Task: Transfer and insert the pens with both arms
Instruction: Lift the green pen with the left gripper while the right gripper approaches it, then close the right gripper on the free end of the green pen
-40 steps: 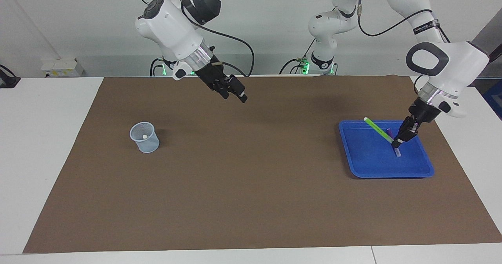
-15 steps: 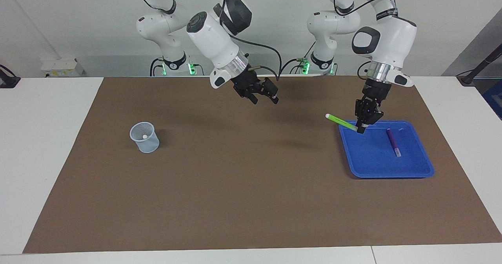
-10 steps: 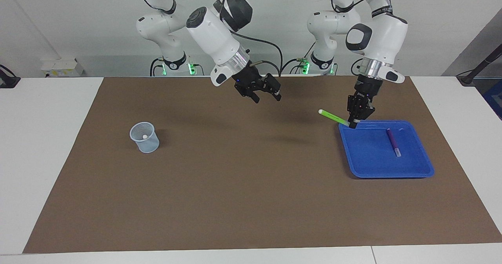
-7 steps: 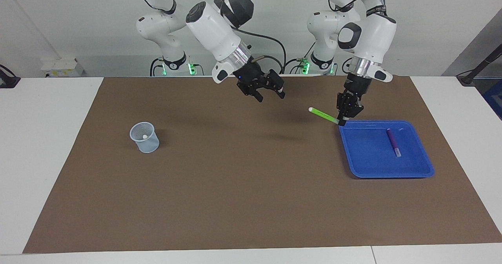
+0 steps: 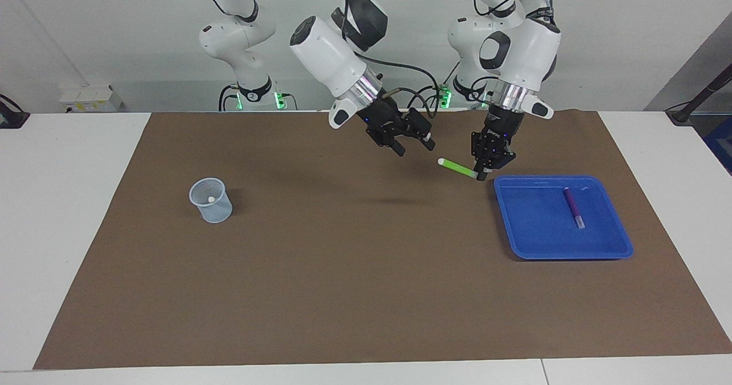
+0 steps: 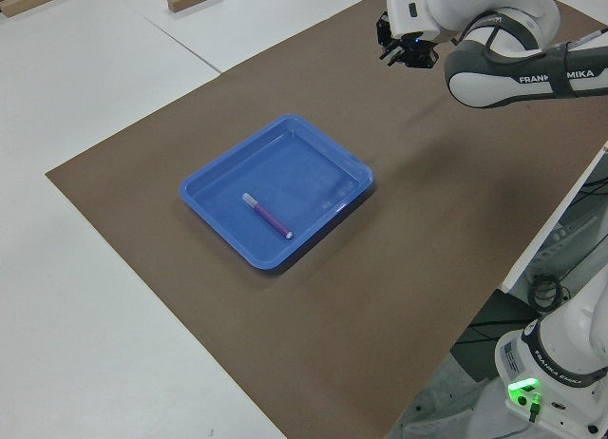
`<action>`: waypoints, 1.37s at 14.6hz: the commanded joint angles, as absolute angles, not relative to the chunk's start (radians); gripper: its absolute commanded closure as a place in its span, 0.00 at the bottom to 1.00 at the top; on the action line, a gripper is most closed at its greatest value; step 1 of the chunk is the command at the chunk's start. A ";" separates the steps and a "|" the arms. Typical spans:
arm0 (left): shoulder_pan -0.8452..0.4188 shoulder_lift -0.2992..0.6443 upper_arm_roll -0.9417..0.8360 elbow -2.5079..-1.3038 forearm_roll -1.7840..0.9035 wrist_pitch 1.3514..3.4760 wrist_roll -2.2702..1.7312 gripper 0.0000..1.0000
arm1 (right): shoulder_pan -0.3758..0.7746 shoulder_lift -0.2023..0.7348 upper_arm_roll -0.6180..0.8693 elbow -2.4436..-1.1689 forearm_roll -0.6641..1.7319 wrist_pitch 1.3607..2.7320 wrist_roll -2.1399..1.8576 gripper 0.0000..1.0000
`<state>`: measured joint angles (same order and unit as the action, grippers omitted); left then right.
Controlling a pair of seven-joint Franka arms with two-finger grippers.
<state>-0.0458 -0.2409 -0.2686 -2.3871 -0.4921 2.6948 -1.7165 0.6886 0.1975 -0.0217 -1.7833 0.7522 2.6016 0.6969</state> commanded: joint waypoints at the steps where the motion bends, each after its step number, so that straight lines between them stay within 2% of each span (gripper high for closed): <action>1: -0.052 -0.281 -0.279 -2.421 -0.499 2.706 -1.772 1.00 | 0.695 0.274 -0.021 -1.694 0.775 2.617 0.681 0.06; 4: -0.045 -0.299 -0.310 -2.433 -0.499 2.706 -1.792 1.00 | 0.709 0.325 -0.021 -1.632 0.770 2.622 0.680 0.13; 6: -0.038 -0.308 -0.328 -2.434 -0.499 2.706 -1.802 1.00 | 0.709 0.327 -0.021 -1.629 0.767 2.620 0.681 0.16; 9: -0.037 -0.314 -0.340 -2.437 -0.497 2.706 -1.816 1.00 | 0.715 0.327 -0.021 -1.628 0.747 2.619 0.678 0.26; 14: -0.037 -0.322 -0.345 -2.437 -0.494 2.704 -1.819 1.00 | 0.722 0.325 -0.021 -1.644 0.746 2.583 0.666 0.28; 20: -0.031 -0.327 -0.348 -2.437 -0.489 2.698 -1.819 1.00 | 0.716 0.314 -0.023 -1.652 0.741 2.494 0.612 0.38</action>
<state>-0.0451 -0.2913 -0.3346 -2.4067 -0.4920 2.6948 -1.8021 0.7225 0.3175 -0.0234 -1.6510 0.7510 2.5107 0.6361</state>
